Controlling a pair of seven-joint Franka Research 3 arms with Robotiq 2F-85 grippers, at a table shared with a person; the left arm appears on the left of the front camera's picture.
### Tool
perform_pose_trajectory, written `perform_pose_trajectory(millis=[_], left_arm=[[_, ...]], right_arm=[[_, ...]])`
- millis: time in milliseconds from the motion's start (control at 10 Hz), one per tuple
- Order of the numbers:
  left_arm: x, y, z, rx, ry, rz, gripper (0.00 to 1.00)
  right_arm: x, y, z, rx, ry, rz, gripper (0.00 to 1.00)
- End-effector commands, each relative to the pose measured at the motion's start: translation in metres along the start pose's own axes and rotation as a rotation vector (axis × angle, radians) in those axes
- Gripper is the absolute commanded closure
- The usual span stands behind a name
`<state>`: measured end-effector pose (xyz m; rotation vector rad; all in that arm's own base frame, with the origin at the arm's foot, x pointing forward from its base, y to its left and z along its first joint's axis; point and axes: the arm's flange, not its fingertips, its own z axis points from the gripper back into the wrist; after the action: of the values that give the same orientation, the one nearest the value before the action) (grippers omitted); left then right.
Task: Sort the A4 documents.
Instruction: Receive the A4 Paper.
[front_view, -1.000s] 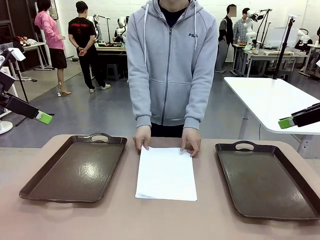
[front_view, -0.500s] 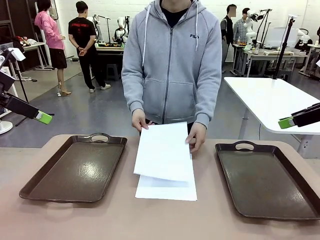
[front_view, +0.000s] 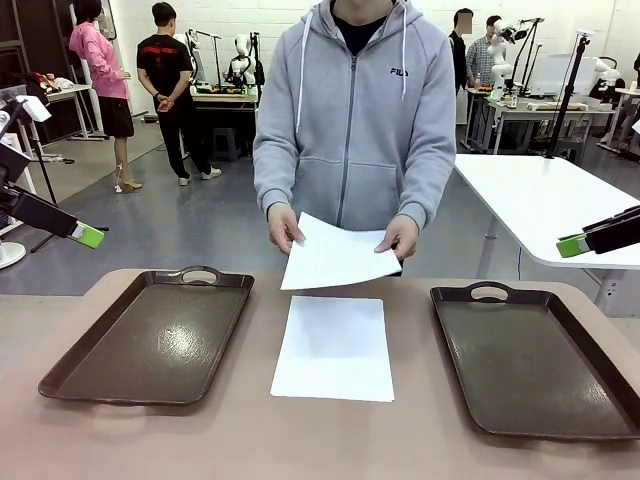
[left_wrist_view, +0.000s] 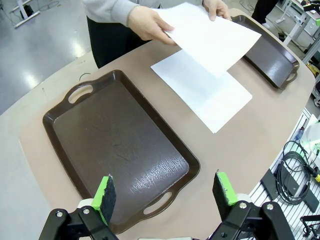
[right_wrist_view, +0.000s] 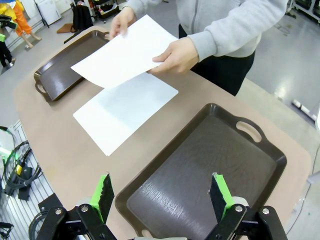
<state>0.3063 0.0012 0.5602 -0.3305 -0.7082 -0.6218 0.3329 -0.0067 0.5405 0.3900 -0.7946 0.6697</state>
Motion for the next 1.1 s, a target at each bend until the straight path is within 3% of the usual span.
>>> perform_pose_trajectory(millis=[0,1000], left_arm=[[0.0001,0.0003,0.0,0.002,-0.001,0.0,0.0],[0.0001,0.0003,0.0,0.002,-0.001,0.0,0.0]], right_arm=[[-0.0003,-0.0007,-0.0014,0.008,-0.004,-0.003,0.0],[-0.0003,-0.0007,-0.0014,0.008,-0.004,-0.003,0.0]])
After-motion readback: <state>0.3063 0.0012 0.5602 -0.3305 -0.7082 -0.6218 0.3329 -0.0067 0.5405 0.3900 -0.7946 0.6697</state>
